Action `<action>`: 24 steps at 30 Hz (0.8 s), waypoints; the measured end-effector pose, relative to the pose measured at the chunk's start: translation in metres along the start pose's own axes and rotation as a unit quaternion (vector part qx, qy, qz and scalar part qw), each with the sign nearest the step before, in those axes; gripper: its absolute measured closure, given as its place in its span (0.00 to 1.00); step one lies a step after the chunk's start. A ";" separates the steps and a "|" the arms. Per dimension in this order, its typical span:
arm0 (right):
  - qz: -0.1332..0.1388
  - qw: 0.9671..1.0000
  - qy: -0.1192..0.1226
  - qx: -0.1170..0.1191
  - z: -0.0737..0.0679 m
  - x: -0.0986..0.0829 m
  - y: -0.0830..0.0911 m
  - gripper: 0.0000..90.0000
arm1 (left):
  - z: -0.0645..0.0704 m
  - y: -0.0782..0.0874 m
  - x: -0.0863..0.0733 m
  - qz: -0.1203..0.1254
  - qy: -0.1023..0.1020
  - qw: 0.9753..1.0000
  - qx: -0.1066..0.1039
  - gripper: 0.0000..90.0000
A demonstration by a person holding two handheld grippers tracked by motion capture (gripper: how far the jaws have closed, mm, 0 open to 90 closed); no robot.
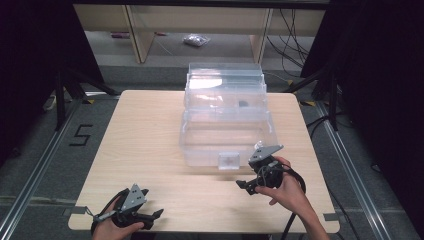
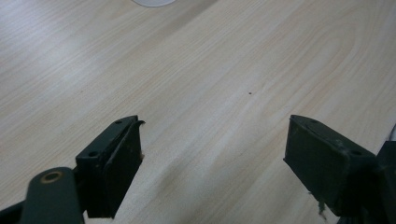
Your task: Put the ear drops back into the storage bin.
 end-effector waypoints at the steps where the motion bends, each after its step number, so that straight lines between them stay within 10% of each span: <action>1: 0.007 1.000 0.000 0.000 0.000 -0.001 -0.002 0.24 | 0.000 0.000 0.000 0.000 0.001 1.000 0.000 0.20; 24: 0.013 1.000 -0.025 -0.002 -0.008 -0.039 -0.016 0.24 | 0.000 -0.001 0.000 0.004 -0.003 1.000 0.001 0.20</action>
Point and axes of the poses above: each handheld gripper's, and its own axes: y roughly backward along the jaws, x roughly out of its top, z roughly to its right, the point moved 8 cm from there along -y, roughly forward along the jaws, and after that the axes turned 10 degrees about z, right-handed, at the moved point
